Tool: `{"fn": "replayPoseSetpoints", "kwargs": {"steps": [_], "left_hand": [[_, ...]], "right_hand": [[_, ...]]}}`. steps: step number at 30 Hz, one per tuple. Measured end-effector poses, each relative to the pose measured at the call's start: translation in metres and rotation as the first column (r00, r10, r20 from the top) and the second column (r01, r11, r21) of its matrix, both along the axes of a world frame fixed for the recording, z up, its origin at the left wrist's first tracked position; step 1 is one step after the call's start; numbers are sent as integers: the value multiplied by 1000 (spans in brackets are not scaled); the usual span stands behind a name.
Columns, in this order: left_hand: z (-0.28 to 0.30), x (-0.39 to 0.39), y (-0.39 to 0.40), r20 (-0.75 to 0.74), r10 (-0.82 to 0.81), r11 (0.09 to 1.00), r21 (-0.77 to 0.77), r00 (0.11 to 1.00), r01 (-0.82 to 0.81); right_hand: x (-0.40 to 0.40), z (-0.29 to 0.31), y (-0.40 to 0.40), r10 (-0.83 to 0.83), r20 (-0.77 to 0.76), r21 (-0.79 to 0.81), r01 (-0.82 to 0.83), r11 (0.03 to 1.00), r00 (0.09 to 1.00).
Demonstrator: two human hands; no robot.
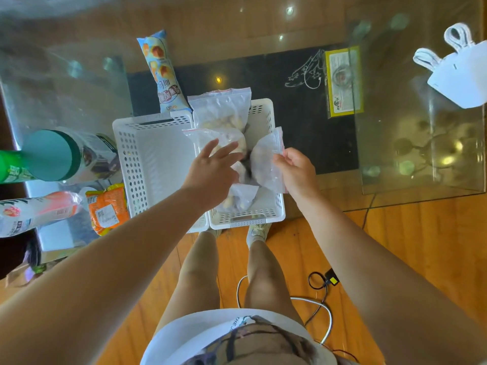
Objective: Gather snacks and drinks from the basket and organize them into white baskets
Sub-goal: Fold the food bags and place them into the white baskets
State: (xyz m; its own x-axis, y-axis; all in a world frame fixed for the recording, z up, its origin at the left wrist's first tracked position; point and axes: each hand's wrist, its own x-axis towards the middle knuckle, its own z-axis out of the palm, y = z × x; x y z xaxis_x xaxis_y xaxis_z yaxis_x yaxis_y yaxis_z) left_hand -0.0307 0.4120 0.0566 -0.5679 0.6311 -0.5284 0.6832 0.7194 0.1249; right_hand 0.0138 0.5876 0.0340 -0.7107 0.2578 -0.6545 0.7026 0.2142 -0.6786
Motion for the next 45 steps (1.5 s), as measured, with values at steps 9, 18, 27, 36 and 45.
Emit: {"fn": "replayPoseSetpoints", "kwargs": {"steps": [9, 18, 27, 36, 45], "left_hand": [[8, 9, 7, -39, 121, 993, 8, 992, -121], [4, 1, 2, -50, 225, 972, 81, 973, -221], [21, 29, -56, 33, 863, 476, 280, 504, -833], [3, 87, -153, 97, 995, -9, 122, 3, -993], [-24, 72, -221, 178, 960, -227, 32, -218, -973]], "right_hand": [[10, -14, 24, 67, -34, 288, -54, 956, 997], [2, 14, 25, 194, -96, 462, -129, 878, 976], [8, 48, -59, 935, -137, 673, -662, 330, 327], [-14, -19, -62, 877, 222, 543, -801, 251, 425], [-35, 14, -103, 816, -15, 769, -515, 378, 577]]}}
